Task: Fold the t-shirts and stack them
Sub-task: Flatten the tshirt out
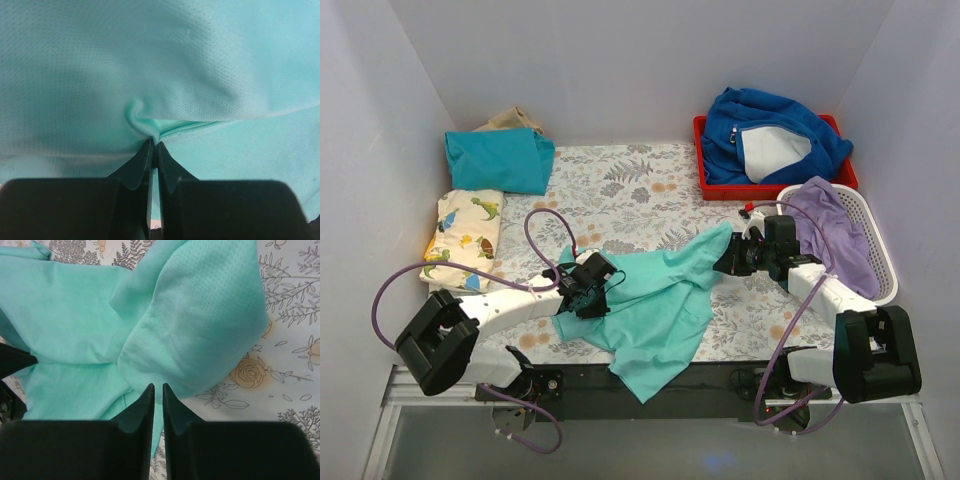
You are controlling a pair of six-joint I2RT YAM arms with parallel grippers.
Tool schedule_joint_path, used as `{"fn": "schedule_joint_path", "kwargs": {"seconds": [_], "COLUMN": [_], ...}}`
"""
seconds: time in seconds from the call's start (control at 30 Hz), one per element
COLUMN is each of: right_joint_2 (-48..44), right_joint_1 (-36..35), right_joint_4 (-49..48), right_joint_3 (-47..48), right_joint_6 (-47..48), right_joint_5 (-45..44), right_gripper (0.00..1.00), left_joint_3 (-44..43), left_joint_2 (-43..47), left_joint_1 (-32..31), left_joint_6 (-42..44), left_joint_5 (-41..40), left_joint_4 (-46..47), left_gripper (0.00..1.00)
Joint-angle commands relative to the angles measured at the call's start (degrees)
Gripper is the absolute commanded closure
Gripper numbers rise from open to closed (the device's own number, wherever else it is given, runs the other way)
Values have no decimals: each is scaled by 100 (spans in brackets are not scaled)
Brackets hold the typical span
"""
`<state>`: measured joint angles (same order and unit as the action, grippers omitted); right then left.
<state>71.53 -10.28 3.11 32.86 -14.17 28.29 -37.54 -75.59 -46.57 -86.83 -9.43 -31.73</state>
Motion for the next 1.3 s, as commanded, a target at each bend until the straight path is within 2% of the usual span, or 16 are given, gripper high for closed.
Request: {"fn": "schedule_joint_path", "kwargs": {"seconds": [0.0,0.03,0.17,0.27,0.3,0.4,0.67,0.83,0.93,1.03,1.07,1.17,1.27], "right_joint_2": [72,63,-147,-480,-560,-798,-308,185,616,1020,1134,1084,583], "right_joint_1": [-18,-9,-17,-18,-9,-18,0,26,35,26,26,26,27], "right_joint_4": [-259,-259,-391,-320,-146,-57,-250,-838,-1163,-1629,-1752,-1841,-1814], "right_joint_3": [1,1,1,-78,-104,-254,-53,106,220,247,238,212,124], "right_joint_6": [29,20,-33,-120,-147,-95,573,609,337,-5,-76,-156,-77], "right_joint_5": [106,132,177,-208,-367,-869,-1387,-1099,-519,219,490,625,730], "right_gripper": [94,99,99,63,43,27,26,25,27,44,61,98,99], "left_joint_3": [-43,-69,-394,-675,-815,-1044,-1396,-1713,-1818,-1836,-1827,-1818,-1923], "left_joint_2": [281,351,703,905,949,1073,1196,1222,1240,1249,1240,1231,1240], "left_joint_1": [-37,-37,-37,-37,-37,-37,-37,-37,-37,-28,-28,-28,-28], "left_joint_6": [25,34,87,166,201,280,394,447,491,483,474,447,491], "left_joint_5": [-243,-261,-454,-559,-586,-648,-1226,-1649,-1737,-1755,-1746,-1781,-1957], "left_joint_4": [-185,-211,-484,-738,-834,-949,-1274,-1486,-1494,-1459,-1442,-1494,-1625], "left_gripper": [100,100,100,100,100,100,100,100,100,100,100,100,100]}}
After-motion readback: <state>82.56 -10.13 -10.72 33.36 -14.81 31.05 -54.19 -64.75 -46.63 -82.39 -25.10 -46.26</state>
